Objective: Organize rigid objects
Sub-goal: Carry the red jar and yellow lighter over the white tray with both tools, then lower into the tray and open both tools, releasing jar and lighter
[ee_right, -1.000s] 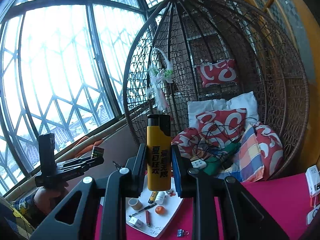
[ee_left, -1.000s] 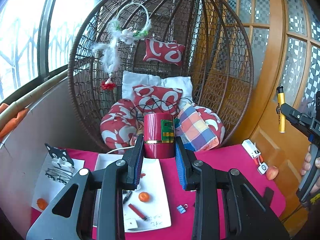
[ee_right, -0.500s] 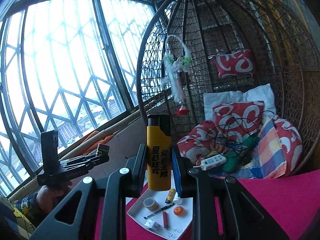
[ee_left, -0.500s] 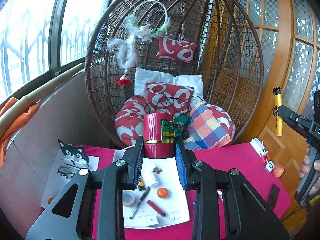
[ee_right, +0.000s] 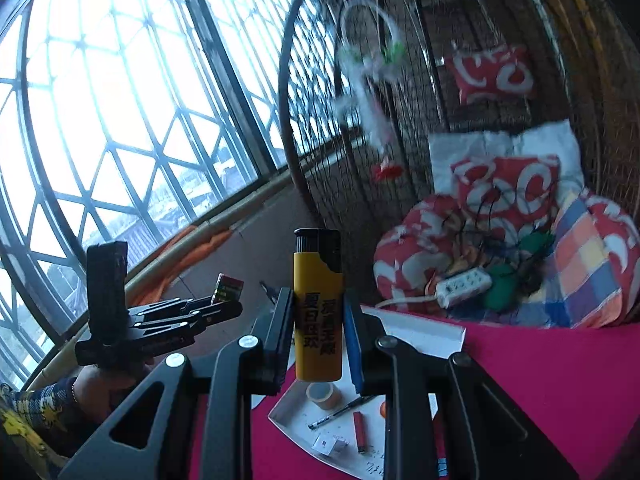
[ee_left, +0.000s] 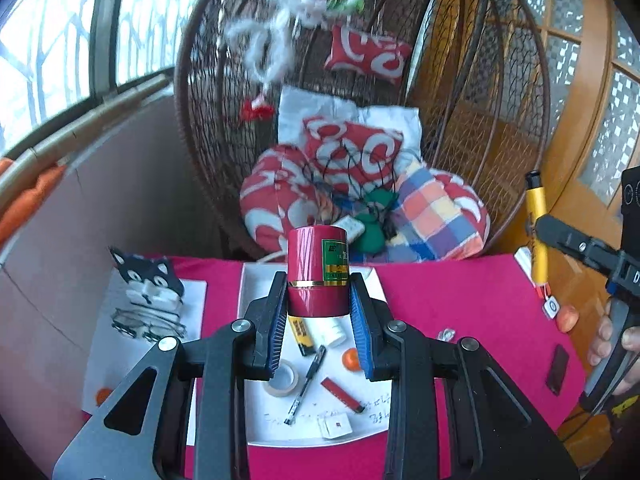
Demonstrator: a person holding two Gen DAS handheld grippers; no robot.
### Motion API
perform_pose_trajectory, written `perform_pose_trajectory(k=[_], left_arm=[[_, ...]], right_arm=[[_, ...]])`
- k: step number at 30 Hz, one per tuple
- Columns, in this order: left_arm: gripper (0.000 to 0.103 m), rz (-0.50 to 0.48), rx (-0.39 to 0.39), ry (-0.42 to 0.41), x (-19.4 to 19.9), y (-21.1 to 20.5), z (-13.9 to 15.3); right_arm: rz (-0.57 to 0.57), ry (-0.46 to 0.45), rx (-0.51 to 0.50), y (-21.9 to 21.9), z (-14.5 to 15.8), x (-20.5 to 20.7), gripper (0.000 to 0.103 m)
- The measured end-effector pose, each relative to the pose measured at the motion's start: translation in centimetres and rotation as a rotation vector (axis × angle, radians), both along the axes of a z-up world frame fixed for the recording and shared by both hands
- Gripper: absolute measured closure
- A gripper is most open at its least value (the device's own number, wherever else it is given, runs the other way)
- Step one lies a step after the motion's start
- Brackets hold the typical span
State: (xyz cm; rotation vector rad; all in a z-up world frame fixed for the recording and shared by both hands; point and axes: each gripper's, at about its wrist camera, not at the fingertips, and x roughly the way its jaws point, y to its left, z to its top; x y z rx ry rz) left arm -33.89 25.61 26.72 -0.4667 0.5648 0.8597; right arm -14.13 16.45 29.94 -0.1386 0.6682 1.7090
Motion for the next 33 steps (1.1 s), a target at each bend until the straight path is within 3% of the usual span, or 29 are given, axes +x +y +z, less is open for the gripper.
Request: perform_pose_trajectory(k=[4, 9, 17, 23, 24, 25, 26, 27, 28, 29, 30, 31, 33], left_arm=[[0.074, -0.027, -0.094, 0.030, 1.2, 2.4, -3.1], [0.074, -0.056, -0.265, 0.082, 3.4, 5.4, -8.7], [0.074, -0.087, -0.437, 0.190, 6.2, 8.3, -16.1], [0.074, -0.052, -0.457, 0.246, 6.2, 8.5, -17.6], [0.071, -0.047, -0.457, 0.246, 6.2, 8.4, -17.6], [0.058, -0.041, -0.456, 0.245, 6.1, 8.4, -17.6], [0.032, -0.033, -0.452, 0.245, 6.0, 8.4, -17.6], [0.020, -0.021, -0.440, 0.245, 5.9, 8.4, -17.5], [0.010, -0.004, -0.410, 0.248, 5.7, 8.3, -17.2], [0.010, 0.004, -0.384, 0.249, 5.6, 8.2, -16.9], [0.010, 0.010, -0.360, 0.256, 5.5, 8.0, -16.6], [0.010, 0.017, -0.336, 0.264, 5.4, 7.9, -16.3], [0.010, 0.032, -0.299, 0.256, 5.2, 7.5, -15.6]], right_arm=[[-0.001, 0.015, -0.102, 2.4, -3.1, -0.3, 0.080], [-0.021, 0.016, -0.257, 4.8, -8.4, -0.3, 0.080], [-0.018, -0.033, -0.520, 7.3, -17.5, -1.8, 0.080], [-0.031, -0.091, -0.584, 7.4, -20.0, -3.4, 0.080], [-0.033, -0.091, -0.587, 7.3, -20.1, -3.5, 0.079], [-0.036, -0.096, -0.590, 7.2, -20.1, -3.5, 0.079], [-0.039, -0.105, -0.595, 7.2, -20.1, -3.6, 0.078], [-0.040, -0.112, -0.595, 7.3, -20.1, -3.6, 0.075], [-0.039, -0.123, -0.591, 7.1, -19.9, -3.7, 0.056], [-0.040, -0.130, -0.588, 7.6, -20.1, -3.7, 0.023], [-0.041, -0.139, -0.581, 7.6, -20.1, -3.8, 0.011], [-0.047, -0.153, -0.566, 7.5, -19.8, -3.9, 0.000], [-0.065, -0.190, -0.533, 7.0, -19.1, -4.1, 0.000]])
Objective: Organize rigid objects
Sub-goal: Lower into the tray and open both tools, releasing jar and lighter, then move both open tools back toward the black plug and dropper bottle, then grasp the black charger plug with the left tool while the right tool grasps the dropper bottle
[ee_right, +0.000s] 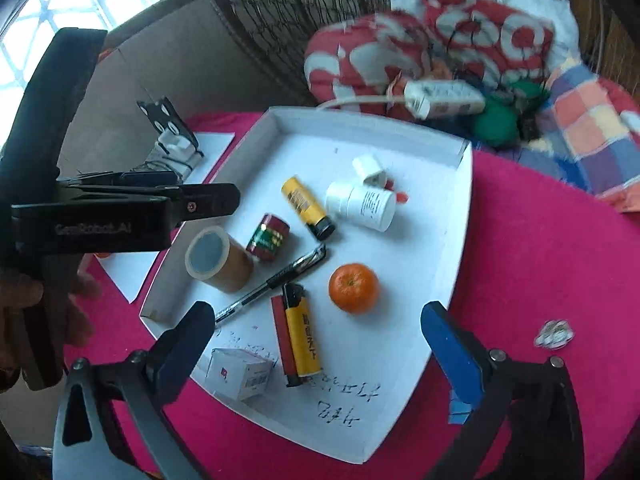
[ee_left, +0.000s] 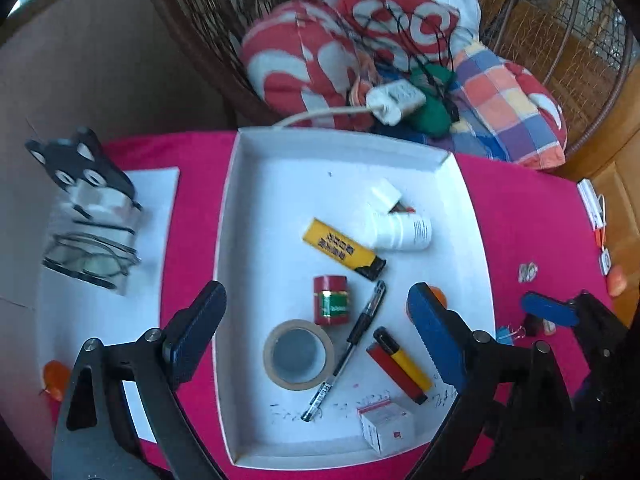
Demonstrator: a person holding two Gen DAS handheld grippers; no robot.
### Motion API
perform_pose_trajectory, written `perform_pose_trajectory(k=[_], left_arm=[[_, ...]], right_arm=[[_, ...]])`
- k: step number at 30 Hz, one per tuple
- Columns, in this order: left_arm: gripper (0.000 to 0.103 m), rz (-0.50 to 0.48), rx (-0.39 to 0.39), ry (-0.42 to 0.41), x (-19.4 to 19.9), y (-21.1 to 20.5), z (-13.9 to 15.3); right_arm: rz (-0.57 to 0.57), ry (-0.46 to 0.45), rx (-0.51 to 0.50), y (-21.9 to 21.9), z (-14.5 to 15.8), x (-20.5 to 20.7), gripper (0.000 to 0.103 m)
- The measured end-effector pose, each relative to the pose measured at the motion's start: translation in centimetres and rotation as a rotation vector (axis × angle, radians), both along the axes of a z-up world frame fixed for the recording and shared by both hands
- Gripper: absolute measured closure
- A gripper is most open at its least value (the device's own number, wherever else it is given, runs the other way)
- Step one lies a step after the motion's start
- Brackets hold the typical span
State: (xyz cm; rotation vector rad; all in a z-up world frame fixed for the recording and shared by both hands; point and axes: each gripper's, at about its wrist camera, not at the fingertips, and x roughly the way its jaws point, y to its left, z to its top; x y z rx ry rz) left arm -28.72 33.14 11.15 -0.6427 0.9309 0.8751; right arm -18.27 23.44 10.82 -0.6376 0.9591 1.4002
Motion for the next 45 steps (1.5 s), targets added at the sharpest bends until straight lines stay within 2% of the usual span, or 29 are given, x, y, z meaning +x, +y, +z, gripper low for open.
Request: perform_pose_trajectory(k=[3, 10, 14, 17, 22, 25, 28, 32, 40, 42, 45], left_arm=[[0.010, 0.018, 0.029, -0.014, -0.2, -0.7, 0.9], [0.010, 0.019, 0.061, -0.066, 0.2, -2.7, 2.7], [0.010, 0.019, 0.031, -0.139, 0.7, -3.7, 3.4], [0.010, 0.009, 0.017, -0.159, 1.8, -4.7, 4.0], [0.010, -0.049, 0.036, -0.109, 4.6, -6.8, 4.8], [0.010, -0.102, 0.037, -0.089, 6.8, -8.4, 4.7], [0.010, -0.154, 0.024, -0.082, 9.2, -9.9, 4.2], [0.010, -0.255, 0.008, -0.044, 13.3, -12.4, 2.6], [0.011, -0.483, -0.008, 0.096, 21.4, -17.6, -2.9], [0.011, -0.516, -0.001, 0.119, 22.6, -18.2, -4.2], [0.018, -0.549, -0.011, 0.144, 24.5, -18.9, -6.0]], right_arm=[[-0.009, -0.029, 0.020, -0.5, 0.7, 0.0, 0.000], [-0.043, -0.013, 0.057, -1.9, 2.1, 0.8, 0.000], [-0.055, -0.006, 0.079, -3.2, 2.7, 1.4, 0.000], [-0.081, 0.002, 0.105, -4.5, 3.4, 2.5, 0.000], [-0.171, 0.029, 0.165, -7.4, 4.8, 6.5, 0.000], [-0.274, 0.036, 0.196, -9.9, 5.8, 10.0, 0.000], [-0.374, 0.052, 0.222, -12.4, 6.6, 12.9, 0.000], [-0.448, 0.031, 0.218, -15.0, 6.7, 15.8, 0.000], [-0.530, 0.014, 0.138, -20.0, 5.2, 19.9, 0.000], [-0.542, 0.007, 0.125, -21.4, 5.1, 20.7, 0.000], [-0.556, -0.005, 0.103, -23.3, 4.9, 21.9, 0.000]])
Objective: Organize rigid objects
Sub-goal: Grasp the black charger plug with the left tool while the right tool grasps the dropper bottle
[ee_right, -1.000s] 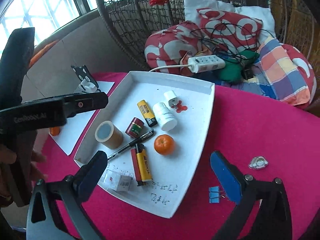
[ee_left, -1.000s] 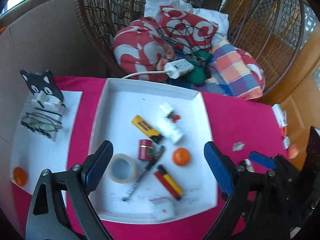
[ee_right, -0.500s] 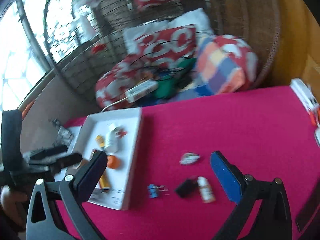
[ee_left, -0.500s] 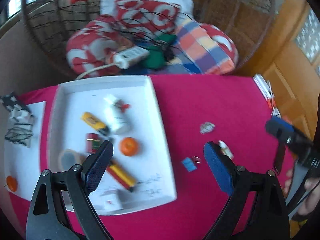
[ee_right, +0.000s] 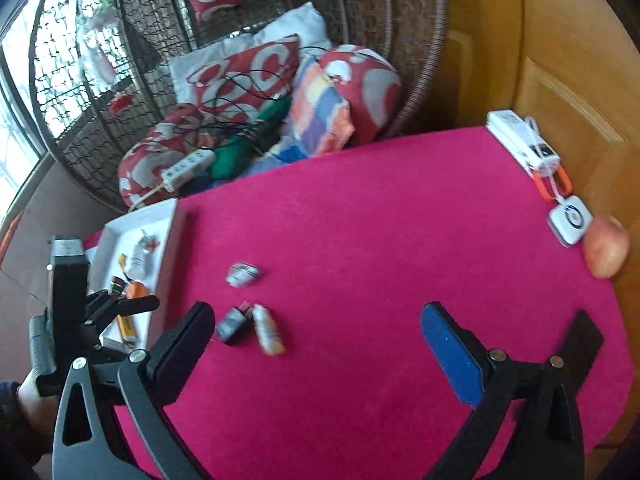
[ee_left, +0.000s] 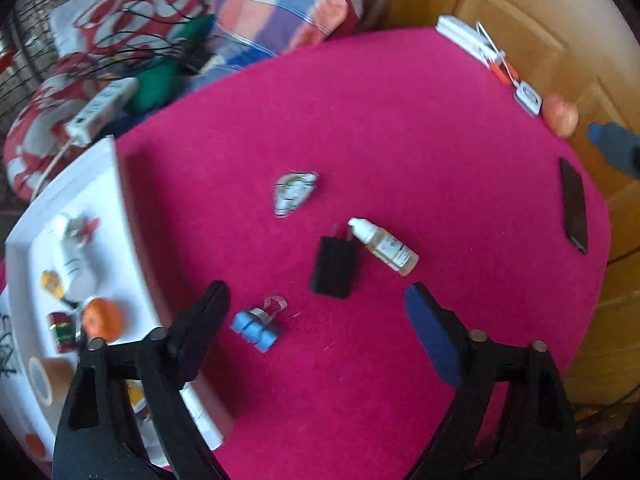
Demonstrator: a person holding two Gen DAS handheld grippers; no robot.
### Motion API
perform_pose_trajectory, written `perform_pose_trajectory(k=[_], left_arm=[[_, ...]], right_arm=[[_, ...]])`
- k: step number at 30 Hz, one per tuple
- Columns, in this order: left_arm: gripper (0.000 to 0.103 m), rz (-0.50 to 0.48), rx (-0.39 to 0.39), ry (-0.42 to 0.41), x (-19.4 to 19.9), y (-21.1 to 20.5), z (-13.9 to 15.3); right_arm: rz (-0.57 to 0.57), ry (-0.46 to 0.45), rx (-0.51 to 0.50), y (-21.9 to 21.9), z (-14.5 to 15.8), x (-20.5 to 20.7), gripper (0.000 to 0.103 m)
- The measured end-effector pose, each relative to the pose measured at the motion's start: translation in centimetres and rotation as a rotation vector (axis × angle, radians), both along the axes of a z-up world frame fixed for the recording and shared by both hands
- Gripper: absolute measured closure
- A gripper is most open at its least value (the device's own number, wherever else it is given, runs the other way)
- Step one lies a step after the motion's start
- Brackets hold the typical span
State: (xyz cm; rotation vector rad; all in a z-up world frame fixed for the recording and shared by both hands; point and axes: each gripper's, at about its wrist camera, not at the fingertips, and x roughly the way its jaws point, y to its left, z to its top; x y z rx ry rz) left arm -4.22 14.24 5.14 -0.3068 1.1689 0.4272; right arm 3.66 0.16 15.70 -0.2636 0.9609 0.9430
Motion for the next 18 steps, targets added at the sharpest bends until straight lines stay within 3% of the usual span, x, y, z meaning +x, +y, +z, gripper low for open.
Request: perform_pose_trajectory(k=[2, 3, 4, 5, 10, 15, 16, 17, 18], left_arm=[[0.020, -0.015, 0.001, 0.030, 1.3, -0.2, -1.2], [0.025, -0.022, 0.004, 0.043, 1.7, -0.3, -1.6], [0.039, -0.027, 0.011, 0.061, 2.0, -0.2, -2.1], [0.043, -0.023, 0.015, 0.089, 2.3, -0.1, -2.8], [0.043, 0.021, -0.018, 0.111, 2.6, 0.9, -4.4], [0.043, 0.006, -0.020, 0.121, 3.2, 0.7, -5.1], [0.049, 0.002, -0.021, 0.122, 3.3, 0.6, -5.2], [0.063, 0.000, -0.016, 0.127, 3.3, 0.5, -5.3], [0.071, 0.002, -0.016, 0.130, 3.3, 0.4, -5.4]], right_arm=[[-0.013, 0.005, -0.009, -1.0, -0.3, 0.8, 0.000], [-0.021, 0.007, -0.011, -1.4, -0.4, 1.1, 0.000], [-0.027, 0.012, -0.014, -1.7, -0.6, 1.6, 0.000], [-0.032, 0.018, -0.017, -2.0, -0.7, 2.0, 0.000], [-0.021, 0.025, -0.038, -2.7, -1.3, 2.7, 0.000], [0.005, 0.027, -0.054, -2.1, -1.7, 2.9, 0.000], [0.011, 0.026, -0.056, -1.9, -1.7, 2.9, 0.000], [0.017, 0.025, -0.060, -1.7, -1.8, 2.9, 0.000], [0.022, 0.025, -0.064, -1.5, -1.9, 2.9, 0.000]])
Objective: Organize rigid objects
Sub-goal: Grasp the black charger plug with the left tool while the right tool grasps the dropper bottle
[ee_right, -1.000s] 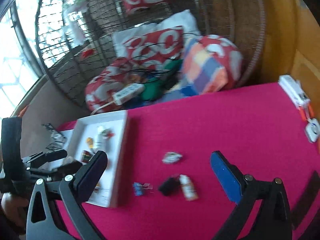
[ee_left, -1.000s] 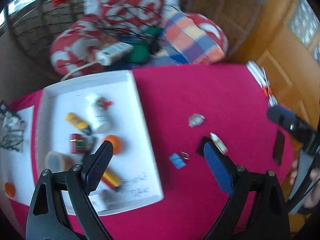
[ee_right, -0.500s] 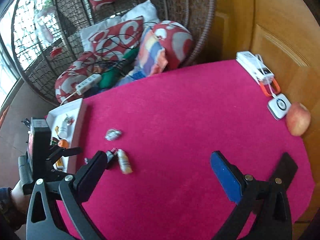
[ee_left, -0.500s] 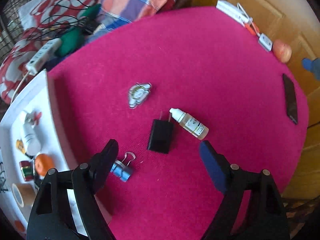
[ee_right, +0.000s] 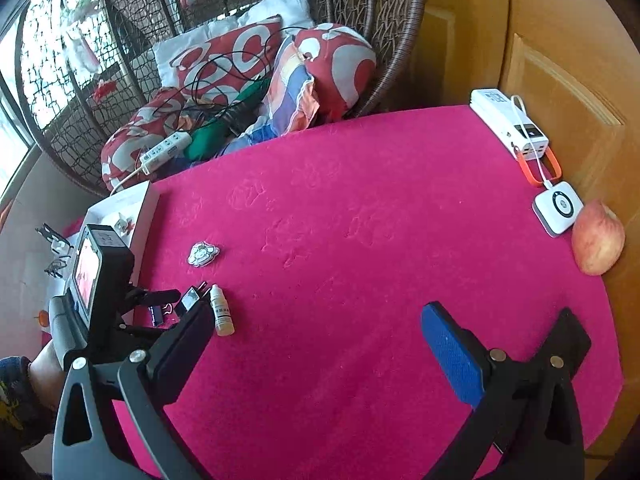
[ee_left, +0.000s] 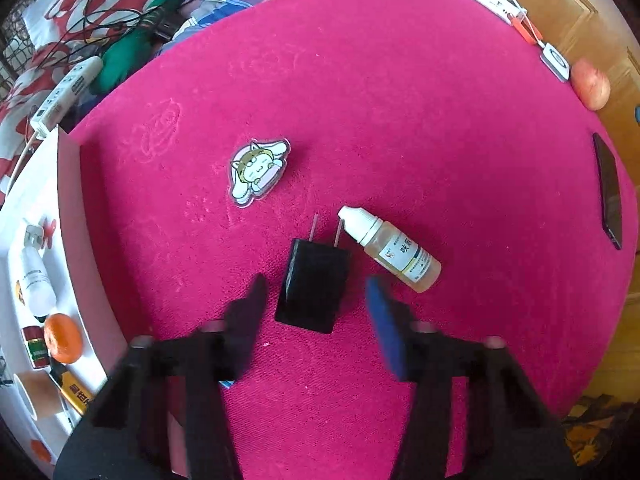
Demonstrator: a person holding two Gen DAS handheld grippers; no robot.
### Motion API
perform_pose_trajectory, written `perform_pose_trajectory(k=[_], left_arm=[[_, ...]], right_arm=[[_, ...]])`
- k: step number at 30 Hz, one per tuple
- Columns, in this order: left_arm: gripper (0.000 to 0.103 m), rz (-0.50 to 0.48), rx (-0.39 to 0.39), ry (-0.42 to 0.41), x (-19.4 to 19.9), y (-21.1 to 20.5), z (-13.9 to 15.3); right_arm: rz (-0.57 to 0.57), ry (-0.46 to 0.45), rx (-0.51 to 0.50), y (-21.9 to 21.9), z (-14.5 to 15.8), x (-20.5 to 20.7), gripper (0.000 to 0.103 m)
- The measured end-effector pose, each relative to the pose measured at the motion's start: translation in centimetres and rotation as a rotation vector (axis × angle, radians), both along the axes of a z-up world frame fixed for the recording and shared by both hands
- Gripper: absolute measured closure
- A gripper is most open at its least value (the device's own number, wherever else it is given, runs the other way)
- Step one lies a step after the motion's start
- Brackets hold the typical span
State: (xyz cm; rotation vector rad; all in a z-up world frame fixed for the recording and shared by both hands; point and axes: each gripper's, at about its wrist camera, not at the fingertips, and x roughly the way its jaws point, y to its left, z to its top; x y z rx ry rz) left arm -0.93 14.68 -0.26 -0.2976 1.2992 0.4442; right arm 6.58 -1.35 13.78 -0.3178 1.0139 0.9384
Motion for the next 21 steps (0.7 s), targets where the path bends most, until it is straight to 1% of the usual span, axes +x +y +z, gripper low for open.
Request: perform_pose_trajectory(k=[1, 5, 8, 12, 13, 14, 15, 16, 17, 21], left_arm=[[0.074, 0.009, -0.008, 0.000, -0.1, 0.1, 0.0], [0.074, 0.049, -0.031, -0.055, -1.1, 0.6, 1.3], [0.074, 0.091, -0.042, -0.111, -2.0, 0.7, 3.2], [0.074, 0.148, -0.042, -0.182, -4.0, 0.8, 6.4], [0.074, 0.169, -0.036, -0.203, -4.9, 0.9, 7.4], [0.074, 0.187, -0.031, -0.219, -5.6, 1.1, 8.2], [0.074, 0.201, -0.028, -0.229, -5.8, 1.1, 8.8], [0.074, 0.220, -0.022, -0.242, -6.7, 1.2, 9.6], [0.074, 0.243, -0.016, -0.254, -7.6, 1.5, 10.2], [0.074, 0.328, -0.005, -0.280, -10.7, 2.1, 11.7]], right_arm=[[0.008, 0.002, -0.005, 0.3, -0.2, 0.0, 0.000], [0.057, 0.013, -0.030, 1.5, -1.0, -0.3, 0.000], [0.122, -0.002, -0.056, 3.2, -1.9, -1.4, 0.000], [0.201, 0.002, -0.095, 6.1, -3.6, -2.9, 0.000], [0.233, 0.000, -0.110, 7.0, -4.1, -3.4, 0.003], [0.261, 0.000, -0.123, 7.8, -4.6, -3.9, 0.011], [0.285, -0.001, -0.135, 8.4, -5.2, -4.4, 0.017], [0.308, -0.002, -0.146, 9.1, -5.7, -4.8, 0.035], [0.327, 0.002, -0.158, 9.8, -6.3, -5.2, 0.049], [0.380, 0.035, -0.204, 11.8, -8.3, -6.4, 0.049]])
